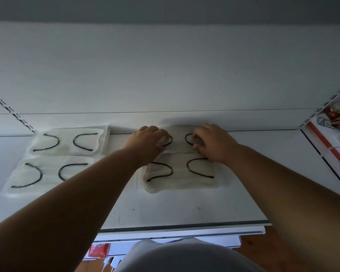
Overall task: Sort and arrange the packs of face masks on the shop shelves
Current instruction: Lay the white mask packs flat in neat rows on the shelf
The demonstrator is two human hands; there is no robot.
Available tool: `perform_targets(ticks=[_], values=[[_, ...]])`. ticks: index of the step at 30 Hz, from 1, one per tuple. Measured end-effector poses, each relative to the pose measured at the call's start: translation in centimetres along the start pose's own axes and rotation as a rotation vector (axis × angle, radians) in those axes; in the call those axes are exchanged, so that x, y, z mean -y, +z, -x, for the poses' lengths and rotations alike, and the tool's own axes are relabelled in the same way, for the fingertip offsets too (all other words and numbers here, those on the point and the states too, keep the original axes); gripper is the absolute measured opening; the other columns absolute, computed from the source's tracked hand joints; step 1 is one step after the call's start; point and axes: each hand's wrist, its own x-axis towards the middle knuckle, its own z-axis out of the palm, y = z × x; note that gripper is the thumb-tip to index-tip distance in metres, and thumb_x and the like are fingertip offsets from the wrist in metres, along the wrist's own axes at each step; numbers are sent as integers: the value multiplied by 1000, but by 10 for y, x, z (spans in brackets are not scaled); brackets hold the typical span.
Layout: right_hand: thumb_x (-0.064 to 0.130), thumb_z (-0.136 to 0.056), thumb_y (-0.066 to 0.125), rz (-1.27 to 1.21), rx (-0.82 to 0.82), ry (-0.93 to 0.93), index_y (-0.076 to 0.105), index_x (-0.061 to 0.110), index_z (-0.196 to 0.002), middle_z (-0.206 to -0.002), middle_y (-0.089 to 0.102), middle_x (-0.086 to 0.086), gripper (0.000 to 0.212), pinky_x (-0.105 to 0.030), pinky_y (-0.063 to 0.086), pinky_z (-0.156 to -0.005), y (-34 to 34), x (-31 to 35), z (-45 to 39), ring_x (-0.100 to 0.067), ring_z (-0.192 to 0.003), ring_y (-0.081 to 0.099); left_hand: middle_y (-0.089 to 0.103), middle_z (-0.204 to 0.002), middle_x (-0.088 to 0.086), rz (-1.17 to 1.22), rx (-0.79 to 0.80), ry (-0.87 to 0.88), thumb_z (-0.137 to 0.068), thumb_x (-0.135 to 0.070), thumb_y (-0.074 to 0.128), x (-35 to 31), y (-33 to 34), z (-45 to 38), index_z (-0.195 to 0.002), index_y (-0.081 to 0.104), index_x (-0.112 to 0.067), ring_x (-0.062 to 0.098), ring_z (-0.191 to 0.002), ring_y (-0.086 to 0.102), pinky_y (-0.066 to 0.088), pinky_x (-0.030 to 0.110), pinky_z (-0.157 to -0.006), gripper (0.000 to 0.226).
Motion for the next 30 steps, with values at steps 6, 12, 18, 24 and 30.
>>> perform_targets(ticks=[6, 12, 18, 24, 30], values=[[58, -91, 57, 52, 73, -11, 46, 23, -140, -140, 52, -2, 61, -39, 39, -99, 3, -3, -6, -25, -126, 47, 45, -150, -8, -118, 45, 4, -100, -47, 45, -1, 3, 0, -148, 36, -41, 23, -136, 40, 33, 41, -111, 49], [54, -97, 46, 98, 57, 32, 37, 21, -145, -151, 42, -4, 59, -42, 34, -106, 16, 5, -4, -25, -136, 38, 34, -159, -2, -129, 65, -75, -103, -50, 33, -4, 11, -1, -152, 27, -41, 25, -145, 30, 24, 43, -118, 50], [51, -99, 44, 79, -148, 3, 41, 17, -148, -160, 29, -12, 60, -47, 23, -116, 10, 11, 23, -30, -148, 23, 27, -163, 2, 19, -136, -109, -101, -48, 38, -17, 4, 35, -150, 35, -36, 27, -150, 24, 22, 45, -119, 50], [56, -94, 45, 72, -177, -139, 50, 16, -141, -158, 34, -12, 61, -48, 29, -116, 43, 21, 100, -28, -147, 28, 45, -152, 12, 29, -116, -87, -88, -61, 42, -22, 38, 115, -137, 50, -35, 38, -137, 45, 41, 53, -106, 56], [62, -93, 42, 49, -177, -26, 50, 21, -141, -162, 24, -12, 64, -45, 27, -114, 55, 27, 114, -28, -150, 19, 47, -147, 14, 19, -151, -59, -85, -60, 49, -22, 43, 119, -132, 48, -35, 39, -138, 43, 46, 55, -104, 54]])
